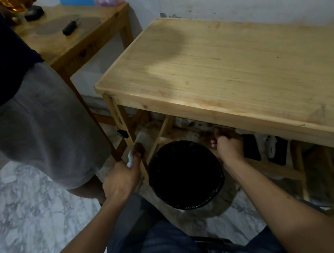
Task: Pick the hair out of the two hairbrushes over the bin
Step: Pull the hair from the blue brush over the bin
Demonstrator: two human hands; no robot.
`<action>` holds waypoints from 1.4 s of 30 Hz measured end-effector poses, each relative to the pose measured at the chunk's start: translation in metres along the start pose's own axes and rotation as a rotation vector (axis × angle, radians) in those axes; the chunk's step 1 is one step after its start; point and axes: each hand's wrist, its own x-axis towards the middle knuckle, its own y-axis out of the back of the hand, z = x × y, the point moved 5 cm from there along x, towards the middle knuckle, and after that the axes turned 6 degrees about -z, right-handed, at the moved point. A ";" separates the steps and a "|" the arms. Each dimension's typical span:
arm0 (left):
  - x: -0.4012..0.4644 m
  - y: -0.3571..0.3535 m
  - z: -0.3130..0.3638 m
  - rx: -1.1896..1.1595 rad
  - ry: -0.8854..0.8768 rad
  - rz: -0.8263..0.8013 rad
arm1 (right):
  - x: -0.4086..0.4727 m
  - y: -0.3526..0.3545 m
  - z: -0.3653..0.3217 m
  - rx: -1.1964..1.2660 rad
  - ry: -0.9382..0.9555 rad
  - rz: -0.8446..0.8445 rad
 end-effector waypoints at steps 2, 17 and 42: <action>-0.001 0.000 -0.001 0.003 -0.025 0.003 | 0.003 -0.003 0.002 -0.128 0.003 -0.076; -0.030 -0.024 0.032 0.208 -0.228 -0.056 | -0.018 -0.043 0.002 -0.457 0.225 -0.426; -0.028 -0.033 0.036 0.211 -0.208 -0.060 | -0.029 -0.038 0.000 -0.395 0.118 -0.303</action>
